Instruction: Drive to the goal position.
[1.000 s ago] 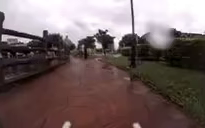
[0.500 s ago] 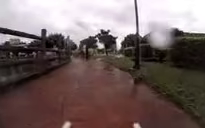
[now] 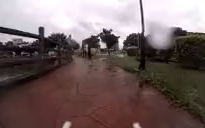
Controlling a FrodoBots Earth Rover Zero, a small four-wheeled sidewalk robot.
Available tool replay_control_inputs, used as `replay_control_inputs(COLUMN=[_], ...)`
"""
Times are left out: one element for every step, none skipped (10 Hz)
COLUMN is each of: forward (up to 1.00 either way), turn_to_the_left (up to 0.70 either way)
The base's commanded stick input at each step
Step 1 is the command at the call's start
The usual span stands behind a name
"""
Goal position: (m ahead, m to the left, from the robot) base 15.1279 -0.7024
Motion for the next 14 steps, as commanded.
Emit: replay_control_inputs(forward=[0.5,0.5,0.5,0.5,0.5,0.5,0.5,0.5,0.5,0.5,0.5,0.5,0.5,0.5], turn_to_the_left=[0.0,0.0,0.0,0.0,0.0,0.0,0.0,0.0,0.0,0.0,0.0,0.0,0.0,0.0])
